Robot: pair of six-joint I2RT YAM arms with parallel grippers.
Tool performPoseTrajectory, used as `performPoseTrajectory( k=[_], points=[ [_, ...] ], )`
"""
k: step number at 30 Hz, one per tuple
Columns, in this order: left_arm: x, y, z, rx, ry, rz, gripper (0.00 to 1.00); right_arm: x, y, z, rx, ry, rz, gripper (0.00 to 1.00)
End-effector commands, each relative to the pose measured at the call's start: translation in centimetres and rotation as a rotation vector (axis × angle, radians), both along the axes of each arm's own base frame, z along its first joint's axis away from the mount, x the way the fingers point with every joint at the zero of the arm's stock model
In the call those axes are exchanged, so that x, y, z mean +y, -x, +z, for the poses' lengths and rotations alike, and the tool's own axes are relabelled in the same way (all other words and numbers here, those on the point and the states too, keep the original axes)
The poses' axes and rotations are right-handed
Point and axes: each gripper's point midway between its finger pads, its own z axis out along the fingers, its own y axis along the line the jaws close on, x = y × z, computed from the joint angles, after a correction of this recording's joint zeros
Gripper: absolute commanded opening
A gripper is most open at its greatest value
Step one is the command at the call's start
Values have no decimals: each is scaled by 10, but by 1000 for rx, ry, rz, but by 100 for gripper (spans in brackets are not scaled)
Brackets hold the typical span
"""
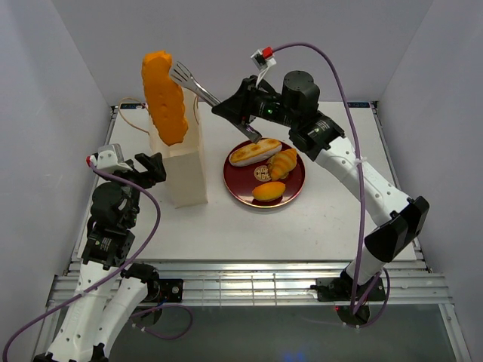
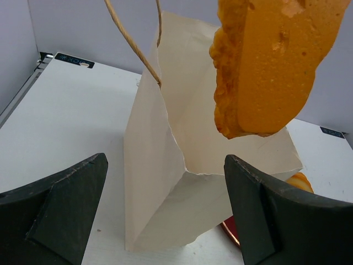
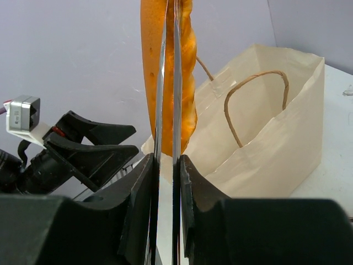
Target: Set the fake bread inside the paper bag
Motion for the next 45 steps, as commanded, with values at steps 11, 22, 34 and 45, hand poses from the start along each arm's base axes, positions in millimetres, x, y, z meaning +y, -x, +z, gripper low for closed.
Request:
performPoseTrajectory(
  k=[11, 22, 34, 45],
  points=[
    [-1, 1, 1, -10, -2, -2, 97, 10, -18, 3, -73, -23, -32, 32],
    [-1, 1, 1, -11, -5, 0, 97, 15, -32, -6, -60, 5, -54, 47],
    [-2, 0, 0, -7, -7, -2, 97, 8, -19, 13, -81, -7, -36, 47],
    [-1, 1, 0, -11, -6, 1, 97, -18, 11, 42, -123, -39, -38, 47]
  ],
)
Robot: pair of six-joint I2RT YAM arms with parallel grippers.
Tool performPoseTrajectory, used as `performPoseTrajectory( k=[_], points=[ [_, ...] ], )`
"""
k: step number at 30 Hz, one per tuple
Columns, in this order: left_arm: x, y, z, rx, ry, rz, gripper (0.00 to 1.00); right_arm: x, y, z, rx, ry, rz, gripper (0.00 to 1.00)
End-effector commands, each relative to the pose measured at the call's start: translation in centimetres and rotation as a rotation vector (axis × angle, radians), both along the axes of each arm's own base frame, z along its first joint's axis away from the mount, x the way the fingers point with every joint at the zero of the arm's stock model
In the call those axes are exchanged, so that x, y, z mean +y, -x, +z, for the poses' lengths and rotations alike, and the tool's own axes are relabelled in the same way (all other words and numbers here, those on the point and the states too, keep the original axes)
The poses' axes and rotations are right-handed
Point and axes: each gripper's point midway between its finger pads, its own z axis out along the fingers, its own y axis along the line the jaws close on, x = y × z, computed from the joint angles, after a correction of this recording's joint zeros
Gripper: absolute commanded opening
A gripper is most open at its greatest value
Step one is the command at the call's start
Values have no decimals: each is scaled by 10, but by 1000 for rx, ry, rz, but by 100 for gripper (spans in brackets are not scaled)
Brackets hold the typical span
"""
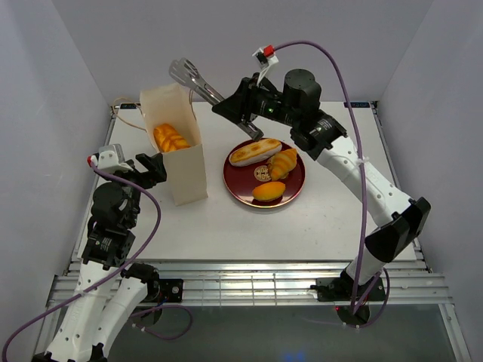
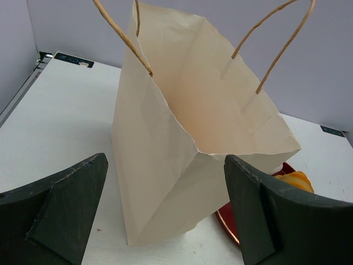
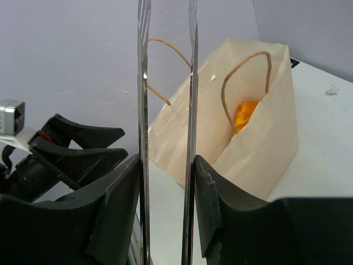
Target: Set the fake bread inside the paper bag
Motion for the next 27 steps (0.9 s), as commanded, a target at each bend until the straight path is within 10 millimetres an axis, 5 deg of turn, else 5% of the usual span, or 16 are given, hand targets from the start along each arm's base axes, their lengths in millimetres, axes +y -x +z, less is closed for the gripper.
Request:
performPoseTrajectory(
  k=[1, 5, 9, 10, 12, 13, 14, 23, 27],
  points=[
    [2, 1, 1, -12, -2, 9, 97, -21, 27, 56, -128, -76, 10, 47],
    [3, 1, 2, -15, -1, 13, 97, -37, 41, 65, -149, -69, -10, 47],
    [4, 1, 1, -12, -4, 18, 98, -59, 49, 53, -150, -49, -75, 47],
    [4, 1, 1, -12, -4, 18, 98, -62, 44, 31, -119, -16, -106, 48],
    [4, 2, 2, -15, -3, 20, 98, -78, 54, 25, -116, -18, -141, 47],
    [5, 2, 3, -16, -4, 23, 98, -82, 48, -9, -62, 27, -186, 47],
    [5, 2, 3, -16, -4, 24, 98, -96, 57, -4, -76, -1, -211, 47],
    [4, 3, 4, -21, -1, 18, 93, -163, 70, -70, -1, 60, -459, 43],
    [5, 4, 4, -24, 2, 26, 97, -179, 70, -113, 63, 127, -532, 43]
  ],
)
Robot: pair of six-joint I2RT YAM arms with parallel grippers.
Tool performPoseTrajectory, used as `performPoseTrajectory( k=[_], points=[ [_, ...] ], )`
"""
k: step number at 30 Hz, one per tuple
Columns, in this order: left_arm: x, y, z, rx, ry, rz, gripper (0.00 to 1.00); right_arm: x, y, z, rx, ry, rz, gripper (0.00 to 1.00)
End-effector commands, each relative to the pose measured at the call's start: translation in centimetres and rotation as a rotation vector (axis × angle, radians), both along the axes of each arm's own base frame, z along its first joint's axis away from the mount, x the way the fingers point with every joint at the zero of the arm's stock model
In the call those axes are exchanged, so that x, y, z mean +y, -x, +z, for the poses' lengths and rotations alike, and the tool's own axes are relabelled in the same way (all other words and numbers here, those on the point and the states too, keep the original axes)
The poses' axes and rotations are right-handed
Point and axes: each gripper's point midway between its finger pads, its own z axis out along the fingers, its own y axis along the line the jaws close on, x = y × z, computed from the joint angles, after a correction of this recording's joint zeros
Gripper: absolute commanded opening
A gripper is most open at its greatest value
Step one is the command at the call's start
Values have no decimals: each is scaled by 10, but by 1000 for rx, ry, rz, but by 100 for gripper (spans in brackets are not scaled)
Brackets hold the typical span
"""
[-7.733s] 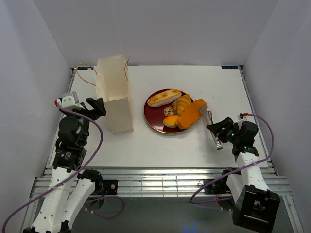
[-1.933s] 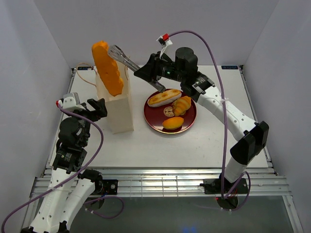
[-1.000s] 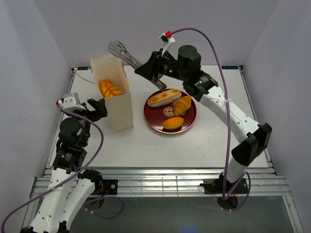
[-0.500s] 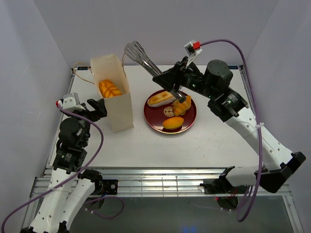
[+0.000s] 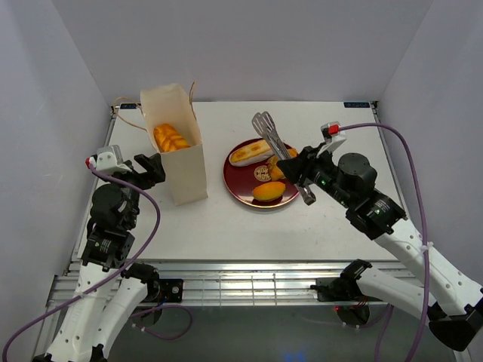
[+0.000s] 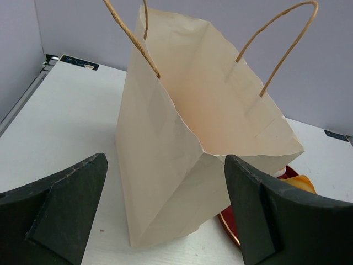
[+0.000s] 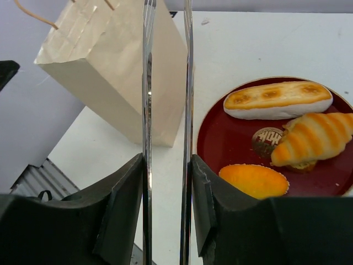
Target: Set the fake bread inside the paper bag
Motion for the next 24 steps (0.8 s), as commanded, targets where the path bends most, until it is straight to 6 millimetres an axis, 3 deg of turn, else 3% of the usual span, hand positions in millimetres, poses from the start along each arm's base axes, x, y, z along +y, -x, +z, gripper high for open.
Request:
performPoseTrajectory(
  k=[1, 4, 14, 18, 24],
  points=[
    [1, 2, 3, -17, 3, 6, 98, -21, -10, -35, 45, 37, -128, 44],
    [1, 2, 3, -17, 3, 6, 98, -30, -10, -74, 126, 76, -176, 44],
    [0, 3, 5, -23, 6, -4, 98, -70, -31, -141, 305, 67, -295, 45],
    [-1, 4, 6, -25, 6, -10, 98, -84, -39, -152, 335, 42, -319, 48],
    [0, 4, 6, -26, 4, -7, 98, -86, -43, -170, 399, 9, -283, 51]
  ],
)
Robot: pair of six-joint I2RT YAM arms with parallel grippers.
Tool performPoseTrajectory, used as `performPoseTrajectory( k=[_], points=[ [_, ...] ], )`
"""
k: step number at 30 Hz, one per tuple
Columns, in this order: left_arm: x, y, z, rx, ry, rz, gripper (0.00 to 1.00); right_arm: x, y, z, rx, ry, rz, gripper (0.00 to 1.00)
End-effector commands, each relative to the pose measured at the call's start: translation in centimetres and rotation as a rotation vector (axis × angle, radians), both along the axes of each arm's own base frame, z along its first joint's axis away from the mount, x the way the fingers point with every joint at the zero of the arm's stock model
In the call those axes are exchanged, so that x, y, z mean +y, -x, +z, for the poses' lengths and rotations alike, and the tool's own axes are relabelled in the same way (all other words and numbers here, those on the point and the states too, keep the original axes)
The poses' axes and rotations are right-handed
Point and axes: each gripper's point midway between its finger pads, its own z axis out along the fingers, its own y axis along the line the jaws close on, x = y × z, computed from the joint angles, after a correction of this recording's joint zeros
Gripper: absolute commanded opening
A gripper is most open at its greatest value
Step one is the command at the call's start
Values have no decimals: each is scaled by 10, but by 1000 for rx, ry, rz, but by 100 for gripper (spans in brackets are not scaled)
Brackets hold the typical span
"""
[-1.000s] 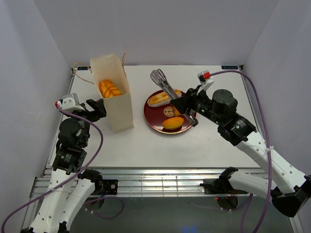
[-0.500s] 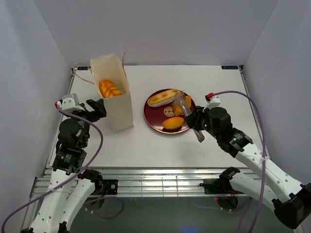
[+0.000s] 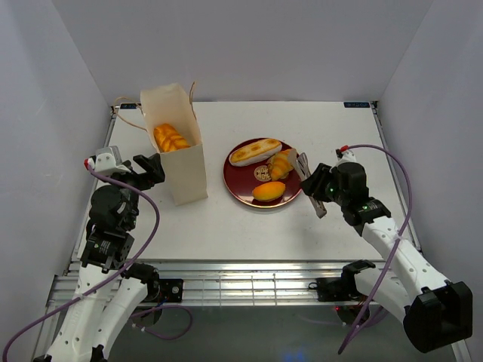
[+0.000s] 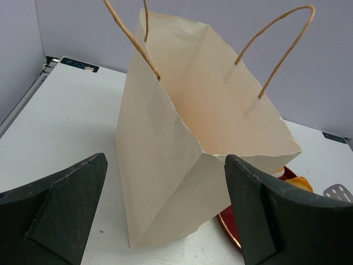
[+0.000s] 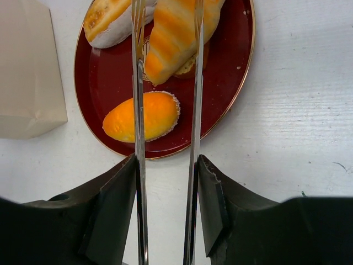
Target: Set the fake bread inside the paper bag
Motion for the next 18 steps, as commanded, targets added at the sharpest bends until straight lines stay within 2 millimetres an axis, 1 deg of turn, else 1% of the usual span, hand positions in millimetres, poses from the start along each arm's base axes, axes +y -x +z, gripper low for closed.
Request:
performPoseTrajectory(
  k=[1, 5, 10, 17, 18],
  points=[
    [-1, 2, 4, -14, 0, -8, 98, 9, -8, 11, -49, -83, 39, 52],
    [-1, 2, 4, -15, 0, -6, 98, 10, -14, 8, -40, -108, 39, 52],
    [-2, 2, 4, -15, 0, -13, 98, 8, -16, 4, -18, -130, 15, 54],
    [-3, 2, 3, -14, 1, -20, 98, -1, -13, -1, -10, -146, -37, 57],
    [-4, 2, 4, -17, 3, -22, 98, -2, -11, -4, -2, -145, -39, 58]
  ],
)
